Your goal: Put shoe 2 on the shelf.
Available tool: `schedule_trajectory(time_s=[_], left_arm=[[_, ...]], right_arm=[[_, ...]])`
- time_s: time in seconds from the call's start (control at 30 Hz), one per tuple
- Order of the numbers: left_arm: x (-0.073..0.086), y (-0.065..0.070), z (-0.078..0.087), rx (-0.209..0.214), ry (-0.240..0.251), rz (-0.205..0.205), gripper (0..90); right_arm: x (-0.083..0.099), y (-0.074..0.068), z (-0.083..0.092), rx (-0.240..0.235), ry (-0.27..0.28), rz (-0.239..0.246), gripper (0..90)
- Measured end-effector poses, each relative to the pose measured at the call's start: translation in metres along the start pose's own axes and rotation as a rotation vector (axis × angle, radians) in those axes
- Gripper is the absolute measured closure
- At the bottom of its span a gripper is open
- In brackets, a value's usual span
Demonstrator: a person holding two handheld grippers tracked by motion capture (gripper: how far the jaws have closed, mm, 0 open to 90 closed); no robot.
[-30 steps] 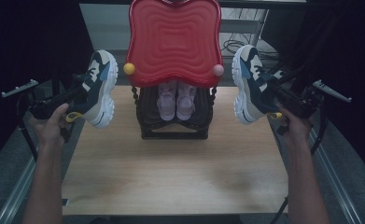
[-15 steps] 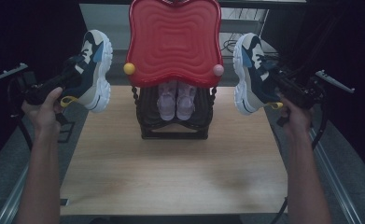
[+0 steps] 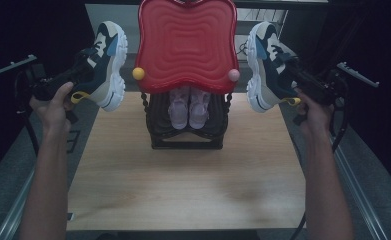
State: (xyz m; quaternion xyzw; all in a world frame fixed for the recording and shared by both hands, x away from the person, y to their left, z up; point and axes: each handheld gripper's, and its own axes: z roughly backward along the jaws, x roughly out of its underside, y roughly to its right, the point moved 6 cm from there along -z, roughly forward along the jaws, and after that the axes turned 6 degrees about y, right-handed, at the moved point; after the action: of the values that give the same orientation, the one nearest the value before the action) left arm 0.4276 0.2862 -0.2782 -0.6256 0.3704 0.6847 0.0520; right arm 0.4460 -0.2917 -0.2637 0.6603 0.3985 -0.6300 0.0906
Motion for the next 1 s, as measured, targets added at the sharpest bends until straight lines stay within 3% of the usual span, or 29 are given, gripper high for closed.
schedule_trajectory(time_s=[0.4,1.0], left_arm=[[-0.021,0.018,-0.016,0.015,0.009,-0.02,73.9],[-0.046,0.052,-0.056,0.035,0.022,-0.054,73.9]], right_arm=[[-0.021,-0.015,-0.014,-0.018,0.028,0.004,73.6],[-0.043,-0.049,-0.054,-0.055,0.041,0.023,73.6]])
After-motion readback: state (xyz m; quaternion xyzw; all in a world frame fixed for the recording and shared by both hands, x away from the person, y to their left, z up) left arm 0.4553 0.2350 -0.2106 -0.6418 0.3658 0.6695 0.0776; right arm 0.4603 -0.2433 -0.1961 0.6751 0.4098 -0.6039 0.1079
